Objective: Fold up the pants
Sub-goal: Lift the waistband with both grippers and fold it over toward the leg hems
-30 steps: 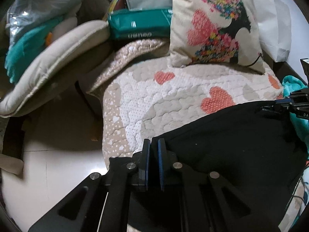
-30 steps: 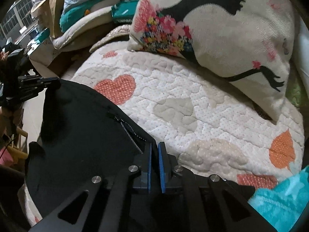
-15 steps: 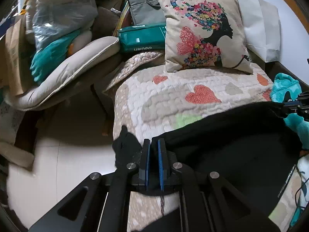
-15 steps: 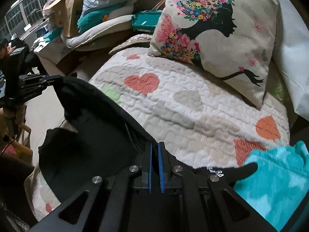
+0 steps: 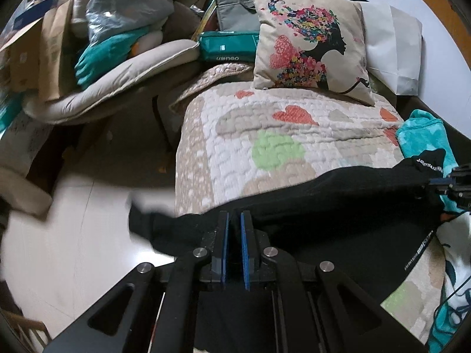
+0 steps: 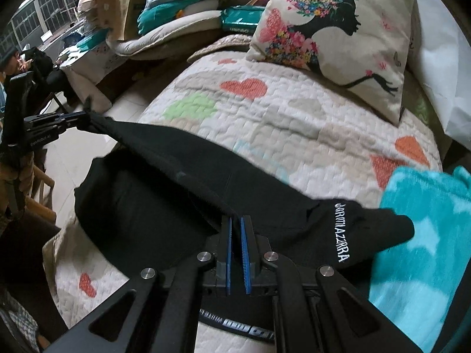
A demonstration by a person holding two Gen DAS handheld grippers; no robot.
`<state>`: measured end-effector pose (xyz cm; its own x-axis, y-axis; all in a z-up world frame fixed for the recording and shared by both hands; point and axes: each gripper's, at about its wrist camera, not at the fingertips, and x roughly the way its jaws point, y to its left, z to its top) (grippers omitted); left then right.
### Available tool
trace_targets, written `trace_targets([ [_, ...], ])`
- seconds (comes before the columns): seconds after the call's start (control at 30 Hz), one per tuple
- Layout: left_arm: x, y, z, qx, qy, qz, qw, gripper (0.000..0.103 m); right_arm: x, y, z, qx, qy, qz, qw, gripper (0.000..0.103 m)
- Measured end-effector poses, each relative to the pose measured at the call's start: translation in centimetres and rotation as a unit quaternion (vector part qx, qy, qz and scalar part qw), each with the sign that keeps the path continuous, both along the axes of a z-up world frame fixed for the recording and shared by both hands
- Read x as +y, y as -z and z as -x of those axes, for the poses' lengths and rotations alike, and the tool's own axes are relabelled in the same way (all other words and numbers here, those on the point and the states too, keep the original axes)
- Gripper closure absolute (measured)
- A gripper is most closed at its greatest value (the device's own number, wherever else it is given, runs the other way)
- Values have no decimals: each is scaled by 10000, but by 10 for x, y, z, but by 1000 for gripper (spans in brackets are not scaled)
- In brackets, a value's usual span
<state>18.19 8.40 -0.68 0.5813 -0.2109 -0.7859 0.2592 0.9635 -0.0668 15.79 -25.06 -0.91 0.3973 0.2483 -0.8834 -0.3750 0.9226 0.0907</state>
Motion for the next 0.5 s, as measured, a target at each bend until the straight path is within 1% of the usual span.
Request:
trace_targets([
  [0.13, 3, 11, 21, 111, -158, 77, 9998, 96, 3, 6, 17, 67, -37, 43, 10000, 96],
  [0.37, 5, 37, 56, 311, -280, -75, 9991, 96, 9, 18, 45, 244, -183, 186, 9994, 96],
  [0.5, 5, 45, 71, 377, -350, -148, 9986, 96, 15, 29, 61, 363, -266, 293, 9986, 96],
])
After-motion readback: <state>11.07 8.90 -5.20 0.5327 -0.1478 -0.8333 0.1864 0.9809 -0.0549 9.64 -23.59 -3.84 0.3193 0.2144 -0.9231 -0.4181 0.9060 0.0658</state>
